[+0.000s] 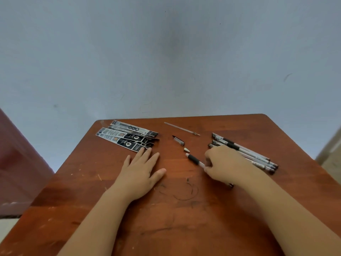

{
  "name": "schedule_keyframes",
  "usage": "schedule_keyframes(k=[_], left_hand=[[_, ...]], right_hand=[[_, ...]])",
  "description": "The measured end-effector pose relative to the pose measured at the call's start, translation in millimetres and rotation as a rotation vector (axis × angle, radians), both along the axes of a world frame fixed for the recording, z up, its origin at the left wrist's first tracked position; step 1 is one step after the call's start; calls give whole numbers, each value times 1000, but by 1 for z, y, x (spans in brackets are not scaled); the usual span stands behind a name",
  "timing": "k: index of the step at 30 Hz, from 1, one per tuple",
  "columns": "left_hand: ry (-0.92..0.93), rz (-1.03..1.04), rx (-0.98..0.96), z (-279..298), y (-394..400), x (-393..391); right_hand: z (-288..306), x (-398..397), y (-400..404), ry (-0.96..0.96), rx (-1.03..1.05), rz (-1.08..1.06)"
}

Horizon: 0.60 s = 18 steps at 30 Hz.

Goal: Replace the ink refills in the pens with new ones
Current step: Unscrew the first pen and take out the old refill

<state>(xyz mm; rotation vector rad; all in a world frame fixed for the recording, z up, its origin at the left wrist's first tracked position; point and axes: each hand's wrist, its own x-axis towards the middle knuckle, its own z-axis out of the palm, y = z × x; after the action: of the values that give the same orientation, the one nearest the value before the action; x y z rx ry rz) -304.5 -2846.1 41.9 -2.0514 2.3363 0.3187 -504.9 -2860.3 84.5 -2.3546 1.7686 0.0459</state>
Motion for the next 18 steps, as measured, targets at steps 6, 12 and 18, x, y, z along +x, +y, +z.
schedule_keyframes(k=[6, 12, 18], left_hand=[[-25, 8, 12, 1, 2, -1], [-4, 5, -2, 4, 2, -1], [54, 5, -82, 6, 6, -2]], right_hand=[[-3, 0, -2, -7, 33, -23], [-2, 1, -2, -47, 11, -50], [-5, 5, 0, -155, -169, -31]])
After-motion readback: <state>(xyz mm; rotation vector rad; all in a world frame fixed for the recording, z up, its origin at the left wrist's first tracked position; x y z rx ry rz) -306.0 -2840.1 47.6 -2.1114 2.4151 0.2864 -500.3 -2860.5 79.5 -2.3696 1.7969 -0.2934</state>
